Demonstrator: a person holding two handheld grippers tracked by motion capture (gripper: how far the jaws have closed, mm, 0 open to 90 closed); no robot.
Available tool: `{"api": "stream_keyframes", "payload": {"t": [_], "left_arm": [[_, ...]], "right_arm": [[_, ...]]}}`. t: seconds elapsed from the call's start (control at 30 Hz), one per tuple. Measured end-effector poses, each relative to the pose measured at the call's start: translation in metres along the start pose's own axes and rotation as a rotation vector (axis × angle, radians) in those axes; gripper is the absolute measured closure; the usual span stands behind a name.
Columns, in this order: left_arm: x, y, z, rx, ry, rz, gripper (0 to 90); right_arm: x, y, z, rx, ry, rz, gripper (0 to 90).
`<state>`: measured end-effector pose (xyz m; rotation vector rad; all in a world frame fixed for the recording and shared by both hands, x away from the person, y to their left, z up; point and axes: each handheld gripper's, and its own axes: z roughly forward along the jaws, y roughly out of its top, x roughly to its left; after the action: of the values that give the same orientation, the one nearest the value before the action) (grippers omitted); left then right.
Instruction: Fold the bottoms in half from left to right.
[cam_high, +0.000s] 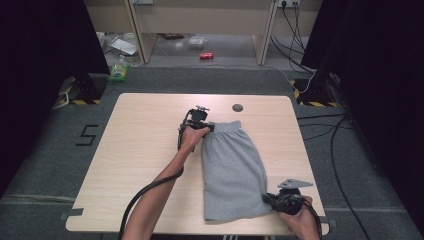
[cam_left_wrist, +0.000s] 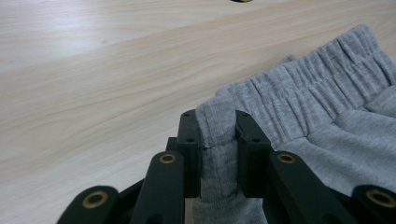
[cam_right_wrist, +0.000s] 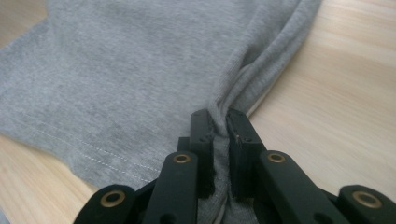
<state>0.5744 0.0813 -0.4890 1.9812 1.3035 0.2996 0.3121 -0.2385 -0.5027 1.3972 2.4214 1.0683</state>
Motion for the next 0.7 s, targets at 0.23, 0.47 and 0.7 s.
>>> {"api": "stream_keyframes", "payload": {"t": [0.23, 0.47, 0.7], "left_arm": [[0.032, -0.003, -0.012, 0.001, 0.031, -0.004, 74.2], [0.061, -0.005, -0.028, 0.011, 0.08, 0.005, 74.2], [0.08, -0.007, -0.034, 0.005, 0.096, -0.007, 74.1]], "right_arm": [[0.03, 0.023, 0.03, 0.02, 0.057, -0.053, 82.0], [0.054, 0.046, 0.056, 0.033, 0.085, -0.1, 82.0], [0.069, 0.056, 0.069, 0.029, 0.121, -0.125, 82.2]]}}
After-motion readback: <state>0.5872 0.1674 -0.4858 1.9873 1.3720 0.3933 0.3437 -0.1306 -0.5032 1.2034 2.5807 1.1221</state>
